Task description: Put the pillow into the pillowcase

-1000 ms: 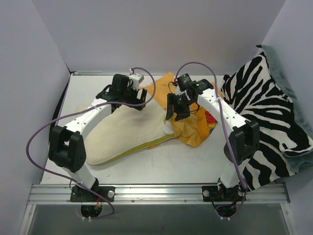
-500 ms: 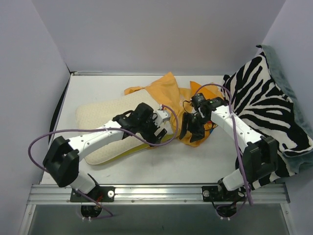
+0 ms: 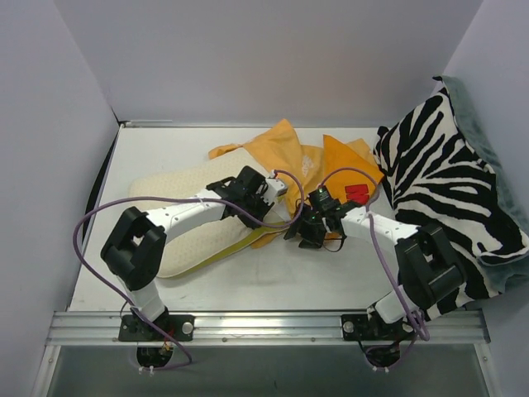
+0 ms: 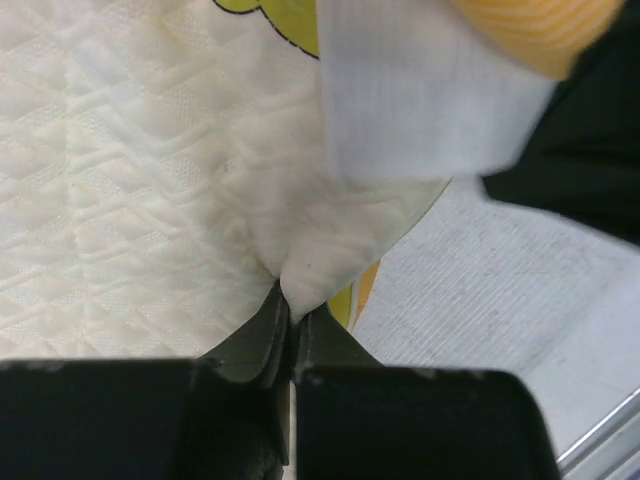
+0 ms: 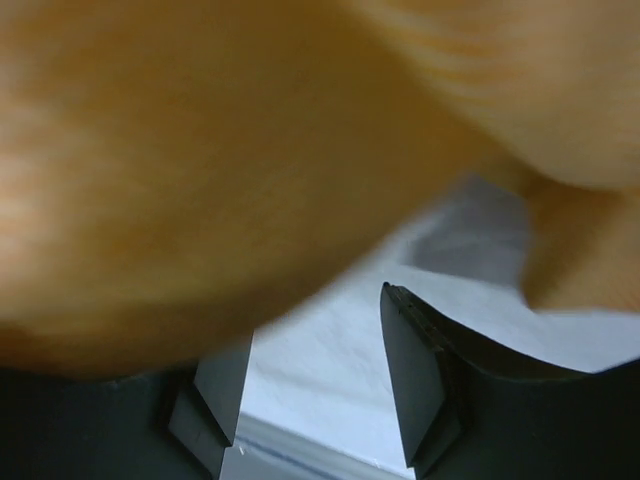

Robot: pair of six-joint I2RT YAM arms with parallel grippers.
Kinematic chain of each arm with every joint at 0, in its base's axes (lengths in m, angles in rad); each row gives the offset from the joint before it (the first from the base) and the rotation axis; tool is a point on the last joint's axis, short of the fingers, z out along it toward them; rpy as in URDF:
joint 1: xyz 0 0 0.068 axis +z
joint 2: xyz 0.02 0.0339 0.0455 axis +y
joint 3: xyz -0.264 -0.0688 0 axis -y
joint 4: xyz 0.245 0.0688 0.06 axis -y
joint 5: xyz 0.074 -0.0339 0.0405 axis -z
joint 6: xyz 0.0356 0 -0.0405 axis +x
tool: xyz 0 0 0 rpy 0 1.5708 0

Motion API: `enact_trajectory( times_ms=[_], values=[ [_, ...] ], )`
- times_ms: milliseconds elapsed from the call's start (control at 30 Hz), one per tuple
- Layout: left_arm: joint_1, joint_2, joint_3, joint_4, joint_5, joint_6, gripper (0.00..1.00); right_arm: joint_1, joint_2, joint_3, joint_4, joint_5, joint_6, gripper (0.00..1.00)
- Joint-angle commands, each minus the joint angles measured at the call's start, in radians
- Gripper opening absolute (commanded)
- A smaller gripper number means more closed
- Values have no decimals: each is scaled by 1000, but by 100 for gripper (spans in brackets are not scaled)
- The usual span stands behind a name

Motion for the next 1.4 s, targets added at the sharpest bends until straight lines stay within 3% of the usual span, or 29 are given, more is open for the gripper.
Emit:
enact_trajectory(
  times_ms=[0, 233, 467, 500, 600, 767, 800, 967, 1133, 1300, 1333, 1367],
  values=[
    [18, -31, 77, 48, 153, -81, 0, 67, 46, 17, 244, 133, 111, 53],
    [58, -43, 110, 88, 238, -148, 0, 160, 157, 5, 370, 362, 211, 50],
    [70, -93, 53, 131, 241, -136, 0, 226, 221, -29, 482, 489, 263, 39],
    [82, -99, 41, 134, 241, -135, 0, 231, 226, -30, 500, 491, 266, 35],
    [93, -120, 2, 142, 227, -145, 0, 236, 232, -29, 511, 438, 246, 0],
    [112, -76, 13, 166, 88, -142, 0, 280, 44, -21, 366, 322, 116, 0],
    [118, -54, 46, 182, 31, -135, 0, 298, -1, -16, 274, 280, 94, 0],
    [179, 159, 188, 188, -34, -167, 0, 410, -278, 5, -7, 262, 4, 0],
    [188, 184, 200, 274, 14, -228, 0, 466, -400, -51, -136, 194, 2, 0],
    [173, 115, 91, 355, 147, -286, 0, 495, -359, -49, -193, 91, -54, 0],
    [164, 77, 59, 361, 158, -291, 0, 493, -351, -9, -216, 98, -80, 28],
    [156, 55, -5, 373, 176, -297, 0, 493, -354, 19, -242, 115, -96, 45]
  ],
)
